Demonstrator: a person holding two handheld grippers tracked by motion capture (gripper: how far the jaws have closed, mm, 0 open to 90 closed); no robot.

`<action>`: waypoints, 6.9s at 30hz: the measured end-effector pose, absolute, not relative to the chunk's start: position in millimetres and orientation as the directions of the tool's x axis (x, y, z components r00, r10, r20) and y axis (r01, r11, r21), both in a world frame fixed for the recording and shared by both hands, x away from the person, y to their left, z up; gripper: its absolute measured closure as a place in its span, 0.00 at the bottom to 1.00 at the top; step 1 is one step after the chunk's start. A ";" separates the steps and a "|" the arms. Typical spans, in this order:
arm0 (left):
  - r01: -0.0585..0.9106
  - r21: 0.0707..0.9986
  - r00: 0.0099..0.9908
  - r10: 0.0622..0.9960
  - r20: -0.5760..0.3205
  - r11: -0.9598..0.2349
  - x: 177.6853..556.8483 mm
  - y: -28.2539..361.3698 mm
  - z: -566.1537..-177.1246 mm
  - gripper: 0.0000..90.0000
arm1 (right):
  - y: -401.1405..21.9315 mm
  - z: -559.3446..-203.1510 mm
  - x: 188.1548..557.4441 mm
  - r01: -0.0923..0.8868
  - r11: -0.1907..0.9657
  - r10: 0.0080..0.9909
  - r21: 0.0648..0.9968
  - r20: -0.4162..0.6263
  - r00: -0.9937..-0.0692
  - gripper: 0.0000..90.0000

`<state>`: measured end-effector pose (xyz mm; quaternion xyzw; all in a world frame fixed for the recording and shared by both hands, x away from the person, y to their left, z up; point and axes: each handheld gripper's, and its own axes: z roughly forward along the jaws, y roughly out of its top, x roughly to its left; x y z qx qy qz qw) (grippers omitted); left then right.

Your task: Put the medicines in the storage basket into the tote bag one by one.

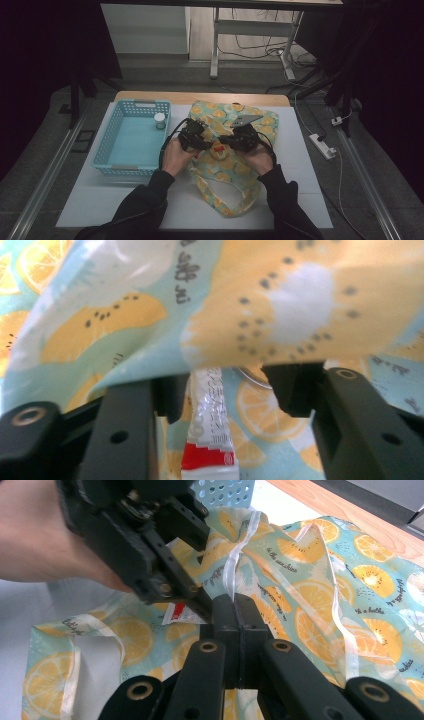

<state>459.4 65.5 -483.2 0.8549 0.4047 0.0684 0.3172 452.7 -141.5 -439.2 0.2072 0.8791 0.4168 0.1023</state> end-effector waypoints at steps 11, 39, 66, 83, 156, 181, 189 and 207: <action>0.617 0.632 0.714 0.671 -0.201 -0.468 442.5 75.9 -470.6 0.29 | -144.1 -438.3 453.9 0.280 0.562 0.453 0.778 -0.007 -0.891 1.00; 0.601 0.693 0.695 0.688 -0.208 -0.398 429.8 154.2 -452.7 0.00 | -144.8 -438.4 454.0 0.282 0.565 0.454 0.775 -0.006 -0.891 1.00; 0.704 0.670 0.446 0.880 -0.161 -0.234 469.2 243.9 -460.5 0.00 | -145.0 -439.2 454.8 0.285 0.567 0.453 0.772 -0.004 -0.891 1.00; 0.771 0.585 0.365 0.927 -0.083 -0.251 508.3 240.0 -480.7 0.00 | -146.1 -438.1 455.1 0.287 0.560 0.457 0.777 -0.001 -0.889 1.00; 0.717 0.605 0.512 0.851 -0.119 -0.347 476.9 231.1 -427.4 0.56 | -150.7 -433.8 457.1 0.300 0.537 0.463 0.789 0.022 -0.886 1.00; 0.616 0.650 0.678 0.720 -0.150 -0.445 420.0 187.7 -414.4 0.56 | -149.1 -435.3 457.1 0.297 0.544 0.464 0.785 0.014 -0.886 1.00; 0.574 0.652 0.730 0.670 -0.135 -0.495 408.3 164.7 -416.0 0.56 | -149.6 -434.7 457.2 0.294 0.542 0.465 0.787 0.011 -0.885 1.00; 0.520 0.647 0.793 0.596 -0.123 -0.558 403.8 113.5 -429.0 0.56 | -150.3 -432.2 456.0 0.289 0.530 0.468 0.797 0.010 -0.884 1.00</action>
